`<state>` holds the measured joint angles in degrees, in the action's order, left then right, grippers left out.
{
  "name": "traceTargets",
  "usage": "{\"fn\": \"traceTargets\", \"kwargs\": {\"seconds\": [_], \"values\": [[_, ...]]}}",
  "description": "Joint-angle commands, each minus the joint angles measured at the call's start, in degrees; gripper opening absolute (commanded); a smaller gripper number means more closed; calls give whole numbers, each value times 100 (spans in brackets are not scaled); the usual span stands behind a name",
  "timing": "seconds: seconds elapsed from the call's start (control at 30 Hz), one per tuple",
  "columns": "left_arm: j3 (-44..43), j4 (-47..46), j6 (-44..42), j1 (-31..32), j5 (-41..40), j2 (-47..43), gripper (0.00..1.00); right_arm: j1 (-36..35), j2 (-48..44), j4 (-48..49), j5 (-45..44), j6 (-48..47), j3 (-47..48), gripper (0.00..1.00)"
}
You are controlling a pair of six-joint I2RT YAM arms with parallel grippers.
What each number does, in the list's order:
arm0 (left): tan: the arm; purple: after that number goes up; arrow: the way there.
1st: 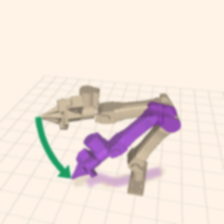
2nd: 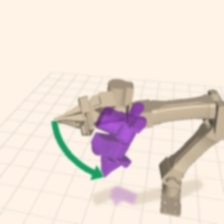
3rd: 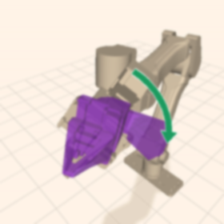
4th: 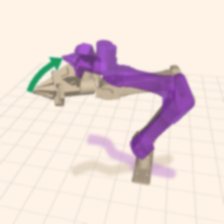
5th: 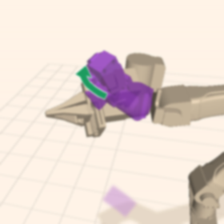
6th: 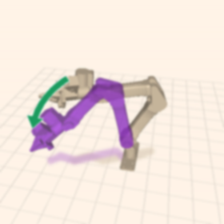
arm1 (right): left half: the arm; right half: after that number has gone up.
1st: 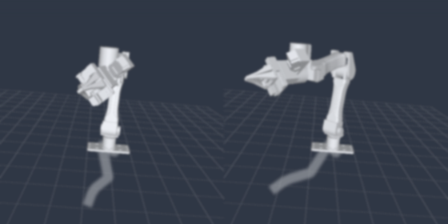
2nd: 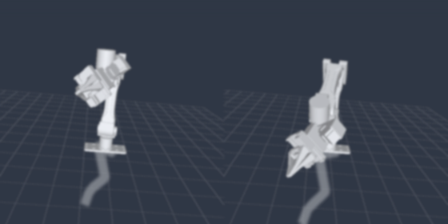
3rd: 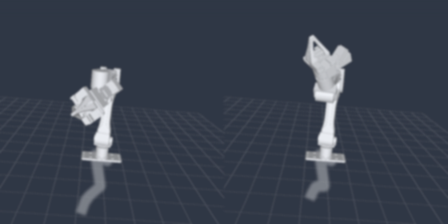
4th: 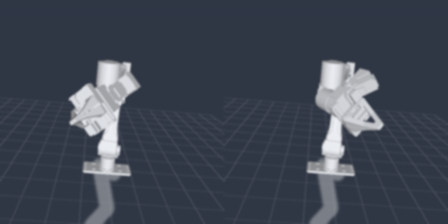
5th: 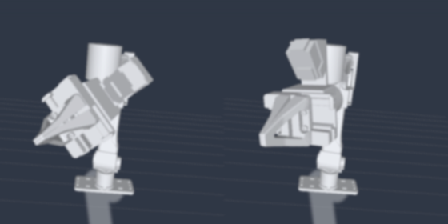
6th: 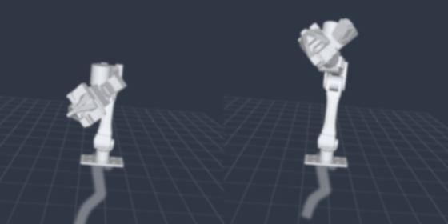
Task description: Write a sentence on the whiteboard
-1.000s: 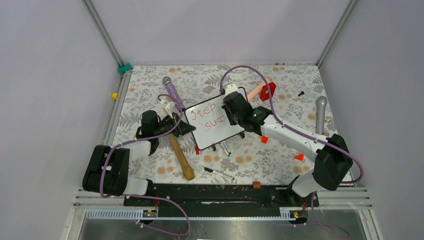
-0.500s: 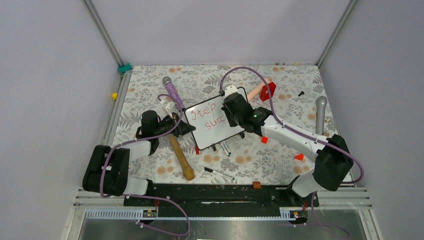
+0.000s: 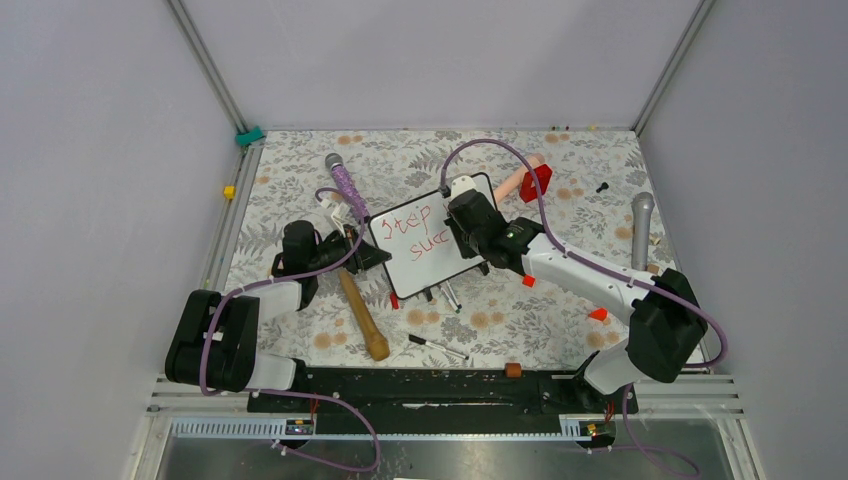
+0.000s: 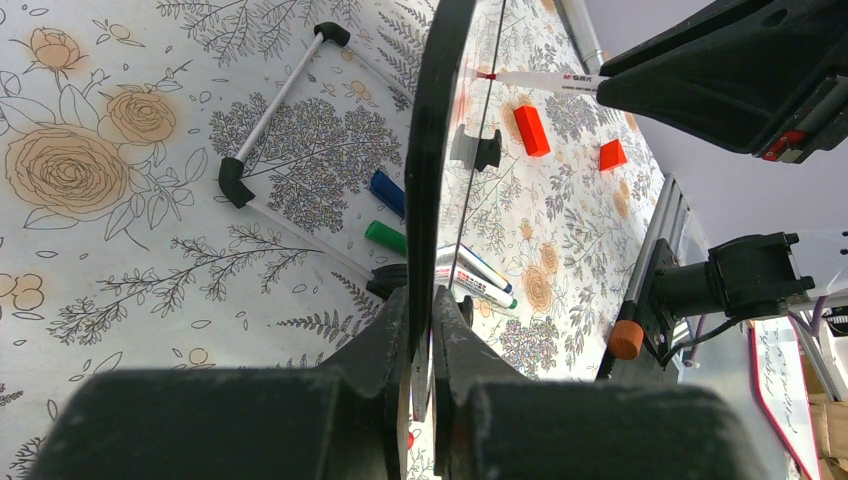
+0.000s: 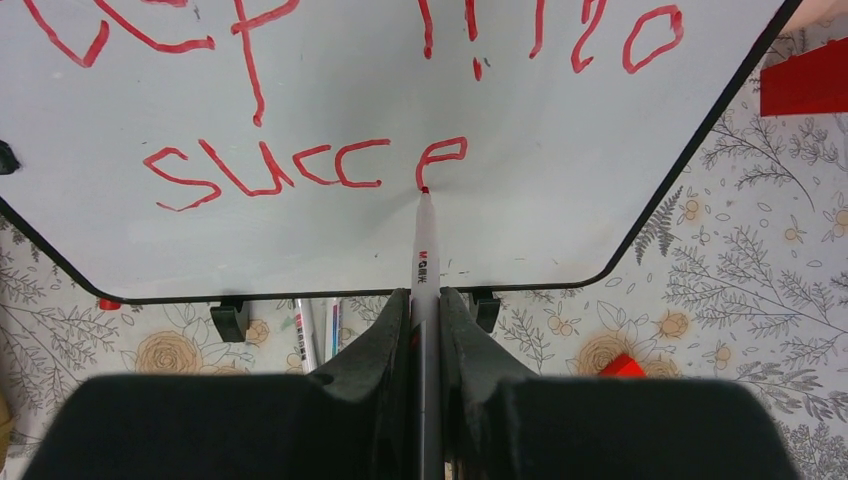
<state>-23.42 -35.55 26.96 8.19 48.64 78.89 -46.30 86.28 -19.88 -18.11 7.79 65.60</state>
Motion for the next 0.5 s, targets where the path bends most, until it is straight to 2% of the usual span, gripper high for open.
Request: {"fn": "traceTargets", "kwargs": {"seconds": [0.0,0.47], "values": [[-93,330,-279,-55,-652,103,0,51,-30,187,-311,40,11,0],[-95,330,-279,-55,-652,99,0,47,-239,192,-535,6,134,0]]}}
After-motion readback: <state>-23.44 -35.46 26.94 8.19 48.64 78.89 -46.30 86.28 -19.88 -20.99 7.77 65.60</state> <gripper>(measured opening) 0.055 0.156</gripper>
